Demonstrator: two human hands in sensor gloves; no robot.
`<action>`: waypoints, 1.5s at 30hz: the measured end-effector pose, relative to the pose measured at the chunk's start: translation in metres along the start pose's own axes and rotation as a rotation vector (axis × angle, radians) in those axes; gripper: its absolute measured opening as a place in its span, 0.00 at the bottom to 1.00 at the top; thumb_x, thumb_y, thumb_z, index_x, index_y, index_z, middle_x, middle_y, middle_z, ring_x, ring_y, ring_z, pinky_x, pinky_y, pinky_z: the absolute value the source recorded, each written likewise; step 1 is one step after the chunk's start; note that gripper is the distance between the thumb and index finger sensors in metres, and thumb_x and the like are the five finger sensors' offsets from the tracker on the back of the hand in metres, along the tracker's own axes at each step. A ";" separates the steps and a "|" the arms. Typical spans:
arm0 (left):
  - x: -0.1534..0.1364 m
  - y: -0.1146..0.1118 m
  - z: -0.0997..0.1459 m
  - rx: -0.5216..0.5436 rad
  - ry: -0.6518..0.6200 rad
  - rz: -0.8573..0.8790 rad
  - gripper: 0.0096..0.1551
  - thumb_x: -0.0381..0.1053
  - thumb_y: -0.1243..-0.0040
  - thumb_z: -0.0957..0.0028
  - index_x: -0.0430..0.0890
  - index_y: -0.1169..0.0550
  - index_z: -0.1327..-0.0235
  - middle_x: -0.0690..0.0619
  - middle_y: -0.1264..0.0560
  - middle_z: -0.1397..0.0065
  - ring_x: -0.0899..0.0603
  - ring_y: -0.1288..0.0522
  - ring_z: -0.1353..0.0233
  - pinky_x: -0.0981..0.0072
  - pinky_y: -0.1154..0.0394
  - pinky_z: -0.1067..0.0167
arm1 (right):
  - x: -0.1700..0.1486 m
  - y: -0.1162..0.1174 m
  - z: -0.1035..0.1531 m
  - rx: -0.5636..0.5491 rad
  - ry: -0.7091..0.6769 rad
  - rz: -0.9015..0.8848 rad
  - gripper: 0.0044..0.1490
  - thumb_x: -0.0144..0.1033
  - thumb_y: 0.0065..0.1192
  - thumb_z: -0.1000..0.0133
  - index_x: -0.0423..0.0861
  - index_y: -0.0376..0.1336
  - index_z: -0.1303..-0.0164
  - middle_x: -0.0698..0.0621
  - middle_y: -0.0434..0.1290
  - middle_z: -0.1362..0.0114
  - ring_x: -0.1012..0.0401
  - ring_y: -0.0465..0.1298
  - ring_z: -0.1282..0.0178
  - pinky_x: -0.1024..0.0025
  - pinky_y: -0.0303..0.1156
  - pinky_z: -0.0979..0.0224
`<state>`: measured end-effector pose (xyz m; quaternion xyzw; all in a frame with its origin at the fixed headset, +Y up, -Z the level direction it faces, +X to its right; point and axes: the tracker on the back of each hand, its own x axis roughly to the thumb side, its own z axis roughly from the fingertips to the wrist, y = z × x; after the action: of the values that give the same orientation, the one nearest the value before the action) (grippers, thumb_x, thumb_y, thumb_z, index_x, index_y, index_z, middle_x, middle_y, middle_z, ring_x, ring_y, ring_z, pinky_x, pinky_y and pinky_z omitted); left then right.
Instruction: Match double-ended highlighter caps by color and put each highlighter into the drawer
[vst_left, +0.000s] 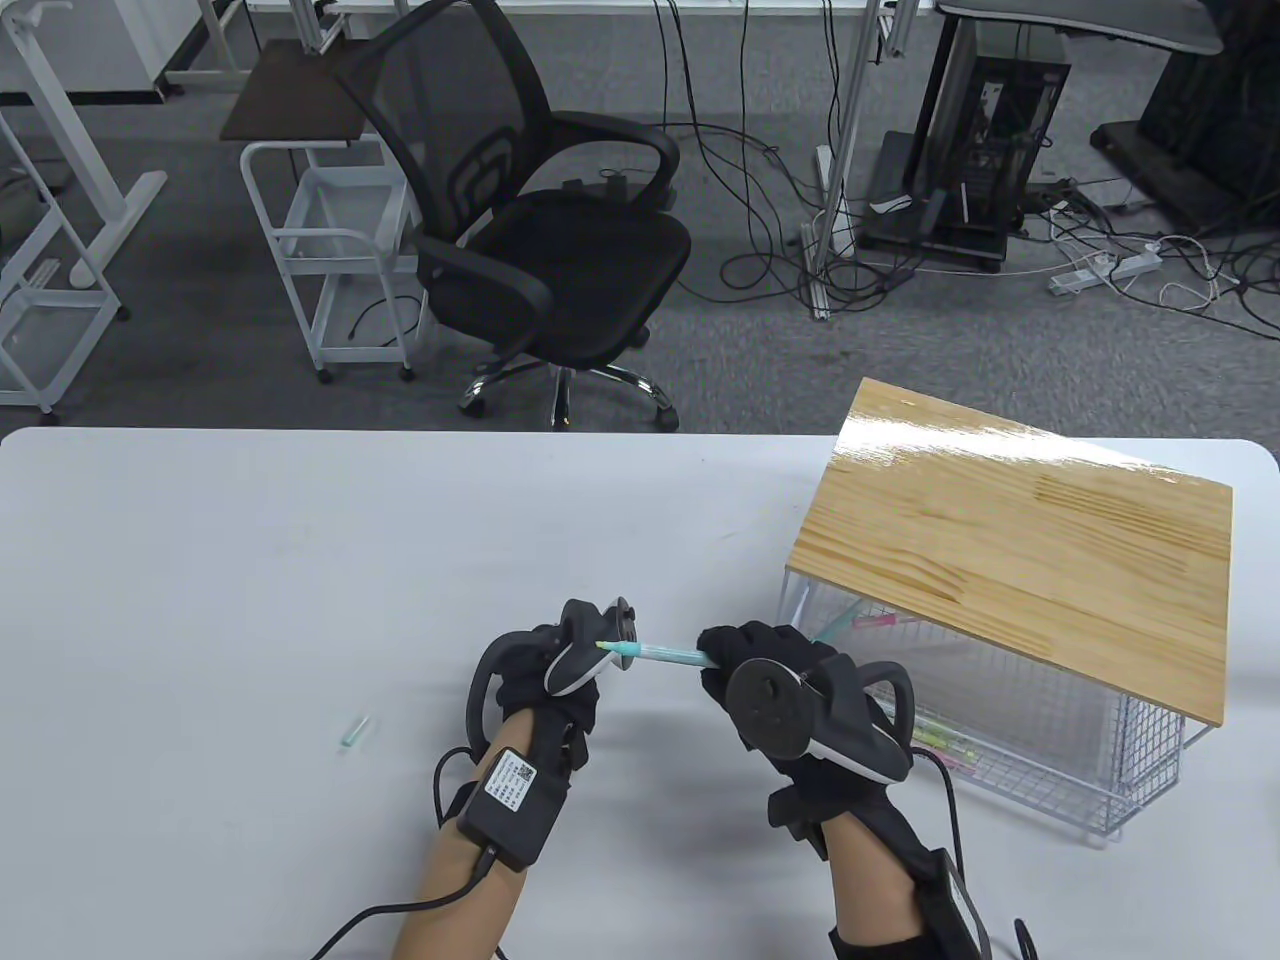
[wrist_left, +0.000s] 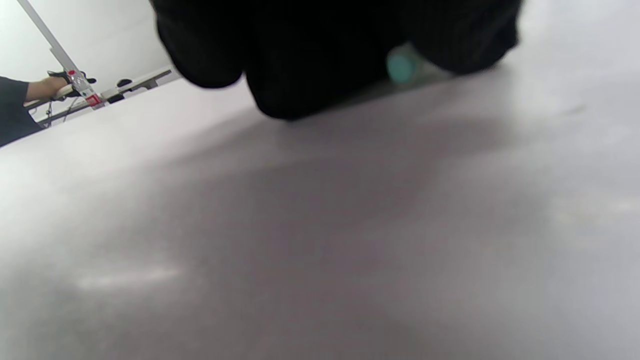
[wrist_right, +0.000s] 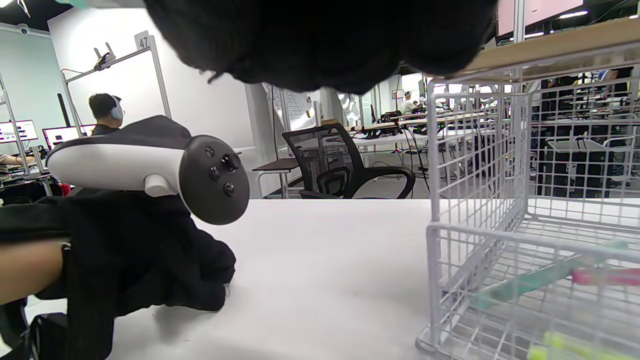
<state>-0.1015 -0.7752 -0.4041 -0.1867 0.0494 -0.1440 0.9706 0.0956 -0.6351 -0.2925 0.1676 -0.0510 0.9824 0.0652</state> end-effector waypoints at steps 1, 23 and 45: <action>-0.001 -0.001 0.000 -0.003 -0.001 0.002 0.25 0.57 0.49 0.40 0.56 0.32 0.29 0.51 0.28 0.27 0.46 0.25 0.30 0.41 0.32 0.23 | -0.001 0.000 0.000 0.001 0.002 0.002 0.26 0.48 0.54 0.36 0.59 0.60 0.26 0.57 0.73 0.34 0.58 0.76 0.42 0.57 0.73 0.30; -0.104 0.053 0.094 0.299 -0.336 0.581 0.26 0.55 0.54 0.38 0.63 0.39 0.26 0.54 0.23 0.28 0.48 0.17 0.37 0.47 0.22 0.32 | 0.007 0.005 -0.002 0.029 0.010 0.059 0.26 0.48 0.54 0.36 0.59 0.60 0.26 0.57 0.73 0.34 0.57 0.76 0.42 0.56 0.73 0.30; -0.108 0.037 0.135 0.446 -0.459 0.430 0.26 0.55 0.53 0.37 0.62 0.39 0.25 0.57 0.23 0.32 0.50 0.19 0.38 0.47 0.24 0.30 | 0.024 0.017 -0.005 0.072 -0.014 0.171 0.26 0.48 0.55 0.36 0.60 0.61 0.26 0.57 0.74 0.34 0.57 0.76 0.42 0.56 0.73 0.30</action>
<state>-0.1749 -0.6627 -0.2891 0.0160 -0.1637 0.1013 0.9812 0.0689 -0.6491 -0.2900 0.1719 -0.0303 0.9843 -0.0252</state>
